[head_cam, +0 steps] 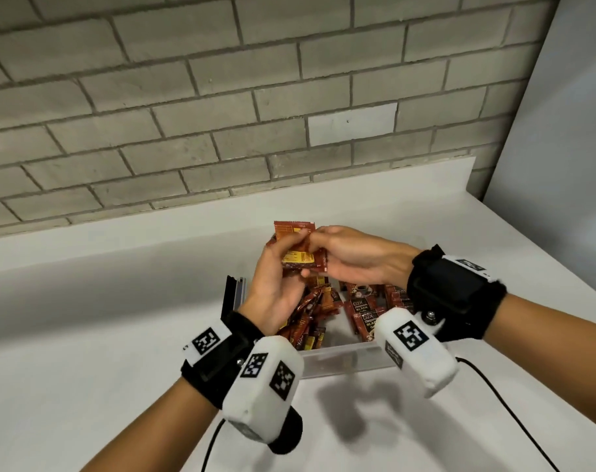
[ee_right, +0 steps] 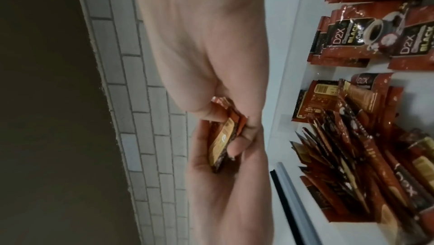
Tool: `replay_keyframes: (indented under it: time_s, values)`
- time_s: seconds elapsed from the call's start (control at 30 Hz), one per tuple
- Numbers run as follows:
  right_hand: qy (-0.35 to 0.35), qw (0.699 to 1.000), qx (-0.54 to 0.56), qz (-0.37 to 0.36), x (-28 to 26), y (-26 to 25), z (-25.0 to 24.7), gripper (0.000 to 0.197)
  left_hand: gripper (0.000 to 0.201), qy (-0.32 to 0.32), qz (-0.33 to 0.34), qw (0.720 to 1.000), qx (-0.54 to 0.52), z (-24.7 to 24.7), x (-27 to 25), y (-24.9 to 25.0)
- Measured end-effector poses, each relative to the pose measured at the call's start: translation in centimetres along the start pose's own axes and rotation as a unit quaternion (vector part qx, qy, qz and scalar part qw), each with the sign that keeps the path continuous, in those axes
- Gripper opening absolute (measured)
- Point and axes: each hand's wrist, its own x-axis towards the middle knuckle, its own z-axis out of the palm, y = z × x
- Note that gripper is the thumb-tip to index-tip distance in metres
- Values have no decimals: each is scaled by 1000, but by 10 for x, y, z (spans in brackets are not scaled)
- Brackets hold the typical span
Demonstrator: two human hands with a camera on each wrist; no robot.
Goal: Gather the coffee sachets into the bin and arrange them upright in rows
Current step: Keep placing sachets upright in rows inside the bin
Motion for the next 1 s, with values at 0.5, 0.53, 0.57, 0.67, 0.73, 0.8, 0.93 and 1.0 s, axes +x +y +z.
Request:
replay_keyframes:
  time_s: [0.5,0.53,0.57,0.67,0.73,0.8,0.93,1.0]
  values:
    - [124,945,-239,185,51,50,7,43,17,30,230,880,415,-100,-3,21]
    - [122,952,-215,182,52,48,10,38,15,36,240,882,405,-104,-2,18]
    - [123,954,-202,183,51,45,12,33,14,41,250,883,396,-106,-2,15]
    - [151,951,-201,181,52,45,6,24,12,56,270,882,381,-108,1,7]
    - [184,944,-195,193,53,50,1,41,11,56,279,880,381,-108,2,3]
    - [180,948,-182,187,55,53,0,42,11,54,283,879,381,-108,2,0]
    - [179,956,-172,153,75,65,7,56,11,53,291,878,376,-111,4,-1]
    - [157,961,-175,146,77,64,12,50,11,52,294,874,382,-111,5,-2]
